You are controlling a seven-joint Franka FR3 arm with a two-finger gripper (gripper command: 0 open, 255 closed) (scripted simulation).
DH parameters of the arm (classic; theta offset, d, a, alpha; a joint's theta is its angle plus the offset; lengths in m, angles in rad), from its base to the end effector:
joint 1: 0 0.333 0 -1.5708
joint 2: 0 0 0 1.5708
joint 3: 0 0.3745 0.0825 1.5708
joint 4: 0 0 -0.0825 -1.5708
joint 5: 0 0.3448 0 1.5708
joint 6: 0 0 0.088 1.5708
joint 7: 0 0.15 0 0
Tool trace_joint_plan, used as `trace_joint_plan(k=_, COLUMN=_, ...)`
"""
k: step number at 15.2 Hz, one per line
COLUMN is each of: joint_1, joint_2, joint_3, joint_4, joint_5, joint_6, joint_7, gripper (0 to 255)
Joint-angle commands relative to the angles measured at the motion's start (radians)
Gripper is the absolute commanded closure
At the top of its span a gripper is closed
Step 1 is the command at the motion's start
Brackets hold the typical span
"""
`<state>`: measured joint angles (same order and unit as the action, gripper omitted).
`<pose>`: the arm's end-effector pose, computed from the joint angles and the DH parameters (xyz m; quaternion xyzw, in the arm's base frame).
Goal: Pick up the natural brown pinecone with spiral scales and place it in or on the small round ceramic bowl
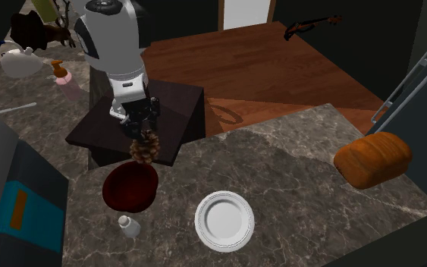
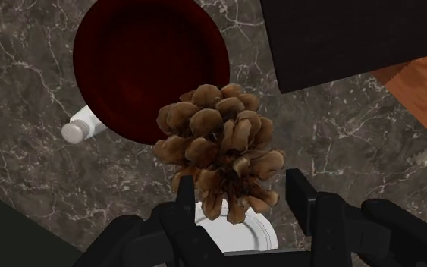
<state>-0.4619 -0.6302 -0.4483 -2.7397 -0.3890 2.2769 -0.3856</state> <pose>0.1697 -0.2559 0.4250 0.9904 -0.1143 0.0443 0.0636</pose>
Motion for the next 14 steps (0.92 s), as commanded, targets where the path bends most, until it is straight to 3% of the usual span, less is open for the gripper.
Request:
trace_joint_plan(k=1, joint_1=-0.033, joint_2=-0.014, joint_3=-0.048, joint_4=0.005, joint_5=-0.025, joint_6=-0.008, joint_7=-0.064, gripper=255)
trace_joint_plan(k=7, joint_1=-0.100, joint_2=0.001, joint_3=-0.201, joint_4=0.074, joint_5=-0.073, joint_6=-0.026, joint_7=-0.254, gripper=255)
trace_joint_plan(k=14, joint_1=-0.093, joint_2=0.068, joint_3=-0.247, joint_4=0.021, joint_5=-0.094, joint_6=0.094, joint_7=-0.251, gripper=255)
